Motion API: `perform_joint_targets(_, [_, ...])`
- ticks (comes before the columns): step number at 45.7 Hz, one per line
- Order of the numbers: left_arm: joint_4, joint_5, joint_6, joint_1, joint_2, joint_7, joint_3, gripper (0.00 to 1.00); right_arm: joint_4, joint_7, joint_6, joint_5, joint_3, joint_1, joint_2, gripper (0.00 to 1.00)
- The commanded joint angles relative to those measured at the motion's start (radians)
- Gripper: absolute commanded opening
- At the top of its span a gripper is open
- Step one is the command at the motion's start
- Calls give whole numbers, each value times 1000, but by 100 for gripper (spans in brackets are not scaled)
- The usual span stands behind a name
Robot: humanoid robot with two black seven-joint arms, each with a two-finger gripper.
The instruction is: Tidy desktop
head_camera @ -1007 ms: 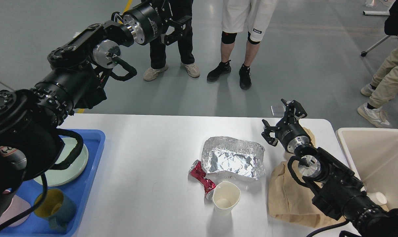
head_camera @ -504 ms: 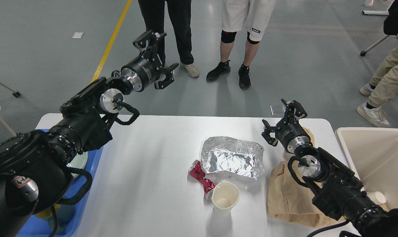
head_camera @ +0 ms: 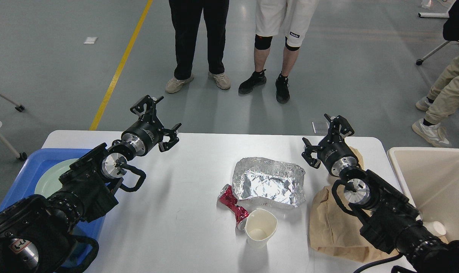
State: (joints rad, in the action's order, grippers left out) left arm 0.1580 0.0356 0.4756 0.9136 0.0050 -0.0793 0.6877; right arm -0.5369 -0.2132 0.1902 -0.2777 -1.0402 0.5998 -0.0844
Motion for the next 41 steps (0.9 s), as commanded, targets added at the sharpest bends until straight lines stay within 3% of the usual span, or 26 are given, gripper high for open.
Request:
perform_joint_targets(1, [0,1,1,-18,7,-11,10,97,0,0,0,0,0,0,0,100])
perform_joint_targets(10, [0,1,14,-32,9,-19,36,97,0,0,0,0,0,0,0,100])
perform_joint_targets(17, [3,1,47,-61,9,-71,81,97,0,0,0,0,0,0,0,100])
perform_joint_targets(28, [3,6,75,-99,7,-270,105,97,0,0,0,0,0,0,0,100])
perform_joint_targets(41, [6,6,81,-121,1,-447,95,97,0,0,0,0,0,0,0,100])
